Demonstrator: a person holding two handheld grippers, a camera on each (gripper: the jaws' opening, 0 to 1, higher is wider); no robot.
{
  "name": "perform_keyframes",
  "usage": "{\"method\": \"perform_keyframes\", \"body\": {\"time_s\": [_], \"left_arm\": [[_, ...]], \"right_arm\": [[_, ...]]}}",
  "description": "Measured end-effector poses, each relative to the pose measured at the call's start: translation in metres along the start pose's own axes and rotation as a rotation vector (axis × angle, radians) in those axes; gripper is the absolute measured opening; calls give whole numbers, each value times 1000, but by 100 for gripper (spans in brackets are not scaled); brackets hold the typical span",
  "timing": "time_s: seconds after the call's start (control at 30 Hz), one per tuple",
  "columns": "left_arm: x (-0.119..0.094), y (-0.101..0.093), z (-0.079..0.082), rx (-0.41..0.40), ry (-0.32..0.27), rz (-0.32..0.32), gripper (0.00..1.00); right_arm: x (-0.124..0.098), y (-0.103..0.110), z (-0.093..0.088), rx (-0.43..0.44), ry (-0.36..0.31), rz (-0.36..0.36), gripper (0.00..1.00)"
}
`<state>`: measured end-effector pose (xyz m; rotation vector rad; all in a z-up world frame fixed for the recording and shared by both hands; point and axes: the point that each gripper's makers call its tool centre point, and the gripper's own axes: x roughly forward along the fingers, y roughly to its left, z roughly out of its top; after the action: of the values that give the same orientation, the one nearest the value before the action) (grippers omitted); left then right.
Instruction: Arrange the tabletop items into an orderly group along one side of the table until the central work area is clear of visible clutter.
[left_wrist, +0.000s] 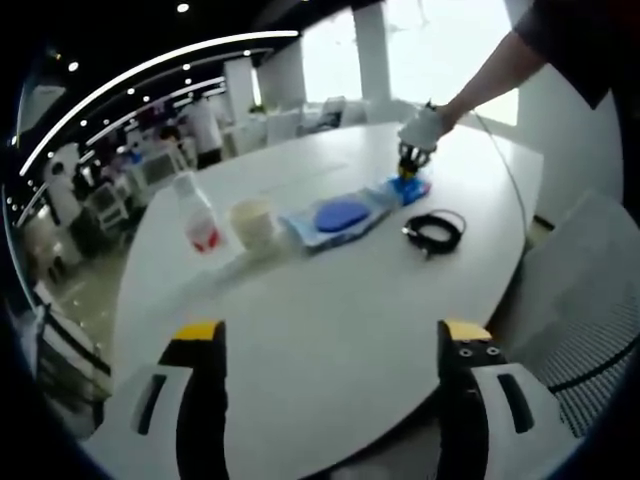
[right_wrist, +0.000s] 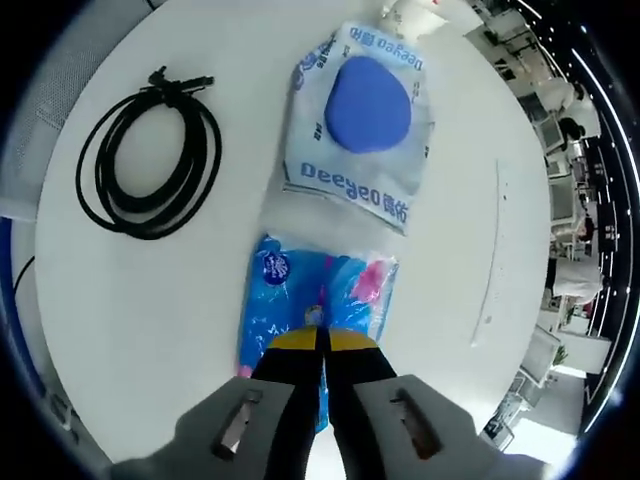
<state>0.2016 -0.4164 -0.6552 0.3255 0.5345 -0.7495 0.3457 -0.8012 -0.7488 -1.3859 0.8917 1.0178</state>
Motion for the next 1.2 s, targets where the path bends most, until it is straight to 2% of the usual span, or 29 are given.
{"method": "perform_keyframes", "body": {"time_s": [0.27, 0.63, 0.73, 1.03, 1.17, 1.2], "left_arm": [[0, -1, 0, 0, 5, -3, 83], [1, 0, 0, 1, 3, 0, 83], [1, 0, 0, 4, 2, -1, 83], [0, -1, 2, 3, -7, -3, 83], [1, -3, 2, 9, -9, -13, 83], [1, -3, 3, 10, -10, -14, 83]], "right_arm": [[3, -1, -1, 20, 2, 4, 0], [0, -9, -6, 118, -12, -37, 4], [-4, -12, -5, 185, -29, -63, 9], [-15, -7, 0, 251, -66, -94, 22], [-24, -8, 6, 290, -101, -142, 23], [-28, -8, 9, 325, -114, -161, 26]]}}
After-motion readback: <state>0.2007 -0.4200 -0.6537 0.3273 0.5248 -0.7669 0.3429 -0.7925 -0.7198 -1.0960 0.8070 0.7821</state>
